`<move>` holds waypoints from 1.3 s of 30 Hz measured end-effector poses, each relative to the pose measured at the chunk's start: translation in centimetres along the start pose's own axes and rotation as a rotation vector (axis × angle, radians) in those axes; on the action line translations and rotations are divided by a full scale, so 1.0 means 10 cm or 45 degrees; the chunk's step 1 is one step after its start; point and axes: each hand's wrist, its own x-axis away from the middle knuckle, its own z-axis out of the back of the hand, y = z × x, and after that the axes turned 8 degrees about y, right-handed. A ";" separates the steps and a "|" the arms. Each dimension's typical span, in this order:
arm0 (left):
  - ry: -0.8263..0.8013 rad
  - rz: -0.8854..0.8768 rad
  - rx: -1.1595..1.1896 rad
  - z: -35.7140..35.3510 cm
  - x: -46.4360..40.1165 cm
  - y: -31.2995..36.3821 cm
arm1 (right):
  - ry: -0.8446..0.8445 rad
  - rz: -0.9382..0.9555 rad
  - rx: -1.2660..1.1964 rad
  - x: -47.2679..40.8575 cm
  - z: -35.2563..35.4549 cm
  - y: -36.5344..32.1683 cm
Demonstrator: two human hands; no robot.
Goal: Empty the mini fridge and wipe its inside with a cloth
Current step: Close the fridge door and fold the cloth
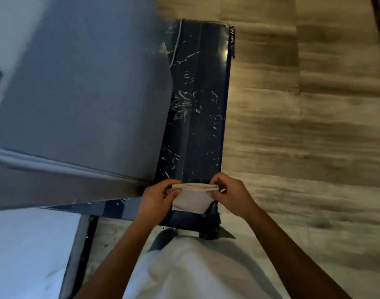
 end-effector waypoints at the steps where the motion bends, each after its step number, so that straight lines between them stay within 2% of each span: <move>1: 0.014 -0.002 -0.001 -0.01 -0.06 0.03 | 0.003 0.017 0.005 -0.08 0.02 0.00; 5: 0.080 0.011 0.011 -0.05 -0.31 0.15 | 0.060 0.074 0.021 -0.39 0.11 -0.01; 10: 0.210 -0.103 -0.135 -0.16 -0.72 0.29 | 0.151 0.088 0.085 -0.81 0.16 0.04; 14: 0.248 -0.025 -0.229 -0.25 -1.09 0.35 | 0.188 0.096 0.196 -1.15 0.16 0.08; 23: 0.145 -0.112 -0.540 -0.37 -1.50 0.33 | 0.293 0.072 0.550 -1.70 0.04 0.14; 29: 0.180 -0.074 -0.556 -0.51 -1.52 0.30 | 0.302 0.069 0.682 -1.79 -0.07 0.12; 33: 0.138 -0.124 -0.827 -0.58 -1.40 0.22 | 0.394 0.177 0.726 -1.69 -0.11 0.19; 36: -0.002 -0.208 -1.019 -0.62 -1.33 0.08 | 0.355 0.321 0.814 -1.54 -0.12 0.25; 39: -0.063 -0.165 -1.031 -0.62 -1.32 0.01 | 0.270 0.358 0.930 -1.44 -0.17 0.34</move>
